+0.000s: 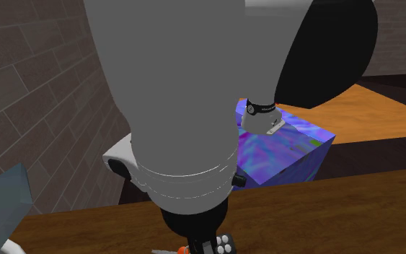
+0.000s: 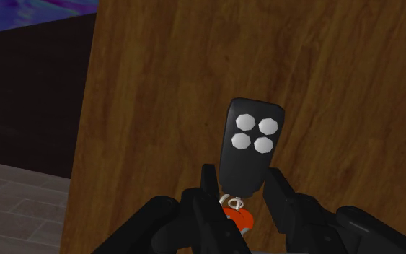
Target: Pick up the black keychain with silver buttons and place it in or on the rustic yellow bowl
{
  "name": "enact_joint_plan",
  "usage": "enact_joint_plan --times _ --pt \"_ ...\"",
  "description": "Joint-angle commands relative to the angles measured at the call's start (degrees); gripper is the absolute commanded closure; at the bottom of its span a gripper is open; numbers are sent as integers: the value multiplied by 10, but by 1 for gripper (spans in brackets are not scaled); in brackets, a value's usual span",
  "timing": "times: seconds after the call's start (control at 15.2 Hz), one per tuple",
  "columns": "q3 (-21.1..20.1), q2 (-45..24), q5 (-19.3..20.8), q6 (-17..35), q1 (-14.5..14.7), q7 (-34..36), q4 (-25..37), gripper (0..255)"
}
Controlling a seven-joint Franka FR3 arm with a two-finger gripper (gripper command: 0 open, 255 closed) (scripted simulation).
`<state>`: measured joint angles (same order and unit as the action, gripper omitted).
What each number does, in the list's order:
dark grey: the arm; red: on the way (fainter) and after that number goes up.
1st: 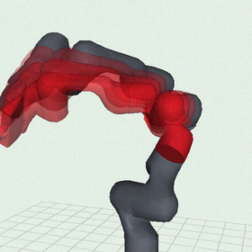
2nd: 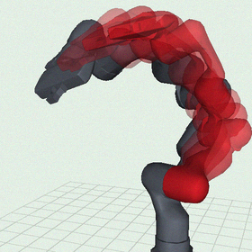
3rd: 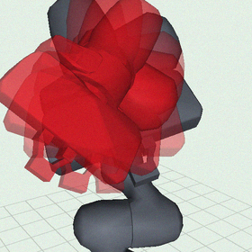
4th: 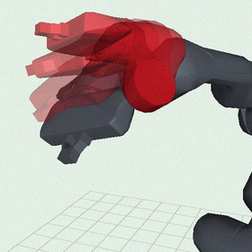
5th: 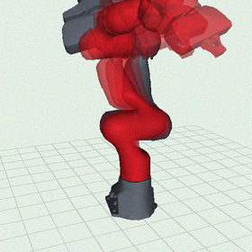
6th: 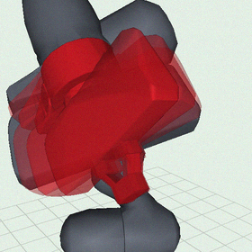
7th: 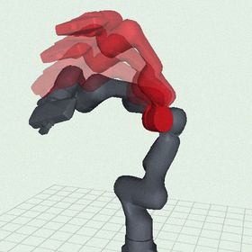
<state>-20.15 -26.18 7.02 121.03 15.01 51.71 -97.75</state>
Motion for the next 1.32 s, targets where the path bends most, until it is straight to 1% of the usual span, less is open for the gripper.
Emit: enact_joint_plan --times 0.0,0.33,1.25 --pt "0 0 0 0 0 0 0 255" --pt "0 0 0 0 0 0 0 255" --pt "-8 40 -16 -91 -4 -7 53 255"
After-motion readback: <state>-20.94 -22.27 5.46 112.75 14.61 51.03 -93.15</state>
